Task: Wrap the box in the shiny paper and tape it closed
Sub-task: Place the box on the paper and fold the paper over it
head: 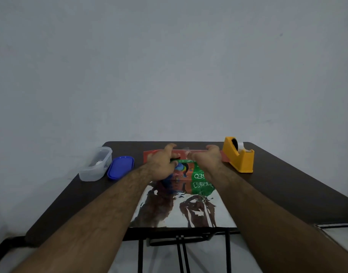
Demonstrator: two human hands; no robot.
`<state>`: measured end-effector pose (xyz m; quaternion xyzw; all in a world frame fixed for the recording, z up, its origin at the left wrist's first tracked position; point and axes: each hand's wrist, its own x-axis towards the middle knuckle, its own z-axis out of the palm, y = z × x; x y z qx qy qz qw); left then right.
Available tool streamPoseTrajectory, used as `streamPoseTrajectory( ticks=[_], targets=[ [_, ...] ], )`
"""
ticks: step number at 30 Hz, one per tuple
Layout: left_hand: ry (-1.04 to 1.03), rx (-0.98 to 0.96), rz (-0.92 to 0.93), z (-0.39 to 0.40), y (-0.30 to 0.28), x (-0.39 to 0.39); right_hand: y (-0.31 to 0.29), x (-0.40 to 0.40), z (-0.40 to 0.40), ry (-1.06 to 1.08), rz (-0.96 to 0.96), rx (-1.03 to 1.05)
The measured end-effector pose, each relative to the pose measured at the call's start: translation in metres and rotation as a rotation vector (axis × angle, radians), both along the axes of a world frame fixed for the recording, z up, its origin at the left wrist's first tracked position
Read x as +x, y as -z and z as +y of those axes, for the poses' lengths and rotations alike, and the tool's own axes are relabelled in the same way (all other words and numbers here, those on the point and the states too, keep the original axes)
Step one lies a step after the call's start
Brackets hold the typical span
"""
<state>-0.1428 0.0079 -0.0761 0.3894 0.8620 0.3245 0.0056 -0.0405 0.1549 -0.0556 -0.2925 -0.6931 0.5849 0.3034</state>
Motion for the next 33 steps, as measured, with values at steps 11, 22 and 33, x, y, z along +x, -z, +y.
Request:
streamPoseTrajectory(
  ticks=[11, 22, 33],
  targets=[
    [-0.005, 0.007, 0.036, 0.002, 0.005, -0.002, -0.020, -0.020, -0.004, 0.073, -0.372, -0.038],
    [0.017, -0.194, 0.166, 0.002, -0.016, 0.005, -0.032, -0.032, -0.001, -0.108, -0.690, 0.097],
    [0.032, -0.376, 0.051, 0.016, -0.051, 0.011, -0.026, -0.030, 0.004, -0.126, -0.579, -0.095]
  ],
)
